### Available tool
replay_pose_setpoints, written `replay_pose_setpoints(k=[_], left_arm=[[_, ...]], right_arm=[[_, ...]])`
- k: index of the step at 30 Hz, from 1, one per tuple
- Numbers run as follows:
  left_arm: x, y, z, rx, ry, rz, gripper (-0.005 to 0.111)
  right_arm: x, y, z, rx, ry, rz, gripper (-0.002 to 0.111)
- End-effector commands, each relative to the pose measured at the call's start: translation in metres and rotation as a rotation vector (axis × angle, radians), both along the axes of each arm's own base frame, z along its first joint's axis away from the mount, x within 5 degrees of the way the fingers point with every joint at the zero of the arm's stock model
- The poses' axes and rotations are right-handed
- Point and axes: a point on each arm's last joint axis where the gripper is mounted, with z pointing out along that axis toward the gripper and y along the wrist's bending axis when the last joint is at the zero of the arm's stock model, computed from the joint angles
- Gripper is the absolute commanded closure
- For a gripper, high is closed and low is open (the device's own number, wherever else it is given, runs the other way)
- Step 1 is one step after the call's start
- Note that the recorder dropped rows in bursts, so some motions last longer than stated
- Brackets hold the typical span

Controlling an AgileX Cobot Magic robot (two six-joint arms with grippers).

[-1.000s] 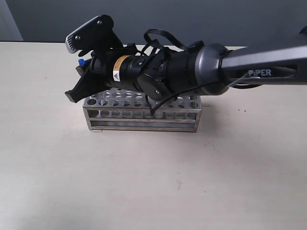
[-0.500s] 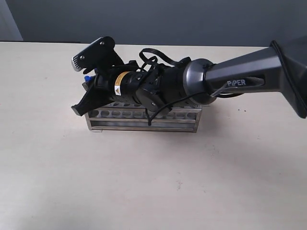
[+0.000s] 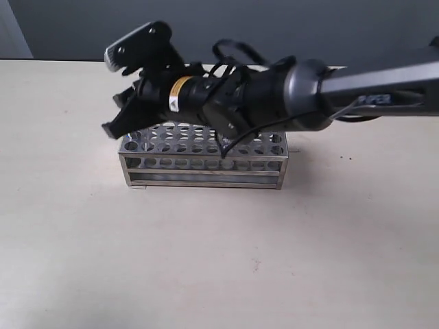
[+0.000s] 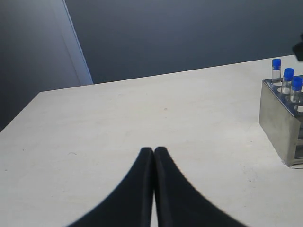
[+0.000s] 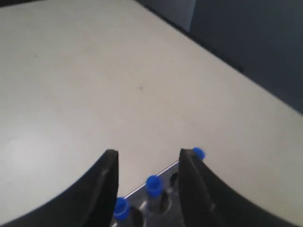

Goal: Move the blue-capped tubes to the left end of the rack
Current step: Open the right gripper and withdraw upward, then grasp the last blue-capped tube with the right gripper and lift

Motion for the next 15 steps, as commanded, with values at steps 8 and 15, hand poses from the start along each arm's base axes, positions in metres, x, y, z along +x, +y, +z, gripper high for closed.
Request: replay_pose_setpoints(k=[8, 15], left_arm=[[0.000, -0.001, 0.002, -0.006, -0.011, -0.009, 0.106], [0.000, -0.001, 0.002, -0.006, -0.011, -0.009, 0.106]], right_arm=[[0.041, -0.087, 0.067, -0.110, 0.021, -0.234, 0.072], [0.041, -0.107, 0.029, -0.150, 0.073, -0.258, 0.065]])
